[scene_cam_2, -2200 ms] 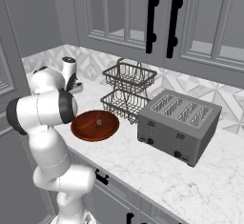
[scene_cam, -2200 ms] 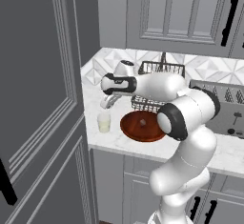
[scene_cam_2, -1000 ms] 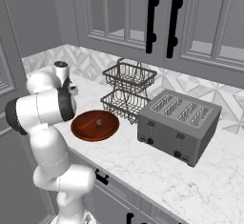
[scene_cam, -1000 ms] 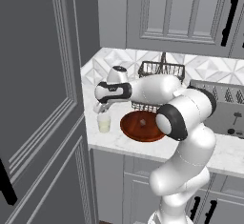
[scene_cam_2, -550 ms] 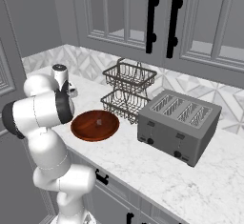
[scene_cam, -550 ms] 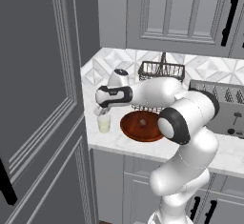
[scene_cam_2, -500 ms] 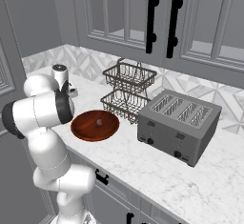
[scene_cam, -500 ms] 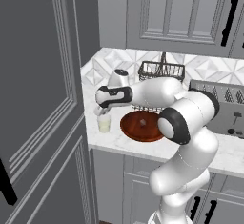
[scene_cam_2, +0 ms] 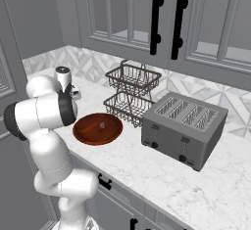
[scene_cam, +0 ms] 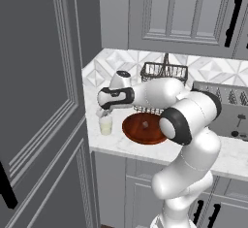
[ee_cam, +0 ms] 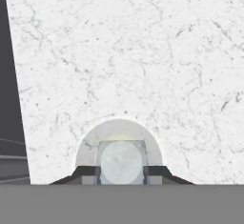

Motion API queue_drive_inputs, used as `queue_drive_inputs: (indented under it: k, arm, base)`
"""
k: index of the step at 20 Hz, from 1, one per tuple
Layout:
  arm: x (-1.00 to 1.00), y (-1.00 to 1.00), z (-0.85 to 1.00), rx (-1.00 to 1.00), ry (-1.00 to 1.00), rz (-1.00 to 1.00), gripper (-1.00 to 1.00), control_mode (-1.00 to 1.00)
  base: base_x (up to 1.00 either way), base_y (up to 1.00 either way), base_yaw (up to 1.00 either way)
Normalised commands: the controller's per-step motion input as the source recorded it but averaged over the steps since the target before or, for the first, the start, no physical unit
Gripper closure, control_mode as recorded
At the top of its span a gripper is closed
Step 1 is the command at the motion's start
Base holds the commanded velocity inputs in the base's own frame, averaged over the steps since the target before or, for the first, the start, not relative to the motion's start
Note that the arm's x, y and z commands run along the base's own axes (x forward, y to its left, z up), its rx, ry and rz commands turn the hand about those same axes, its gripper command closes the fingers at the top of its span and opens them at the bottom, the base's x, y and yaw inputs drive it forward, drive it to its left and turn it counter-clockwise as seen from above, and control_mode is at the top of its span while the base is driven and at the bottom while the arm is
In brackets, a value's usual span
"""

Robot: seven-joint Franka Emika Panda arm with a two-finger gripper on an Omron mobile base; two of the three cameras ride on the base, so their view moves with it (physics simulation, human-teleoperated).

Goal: Grab a lemon wedge from the fridge and one ice cube from the ice bowl, and put them in the glass of lemonade.

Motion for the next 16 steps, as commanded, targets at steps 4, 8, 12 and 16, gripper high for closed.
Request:
queue_drive_inputs:
  k: [4, 8, 12, 16]
  arm:
    - [-0.01, 0.00, -0.16, 0.00, 0.00, 0.00, 1.00, -1.00]
    - [0.00, 0.00, -0.17, 0.00, 0.00, 0.00, 1.00, -1.00]
    - [0.00, 0.00, 0.00, 0.00, 0.00, 0.00, -1.00, -1.00]
    - [0.00, 0.00, 0.00, 0.00, 0.00, 0.00, -1.00, -1.00]
  base:
    - [0.00, 0.00, 0.00]
    - [0.00, 0.00, 0.00]
    - [0.00, 0.00, 0.00]
    - [0.00, 0.00, 0.00]
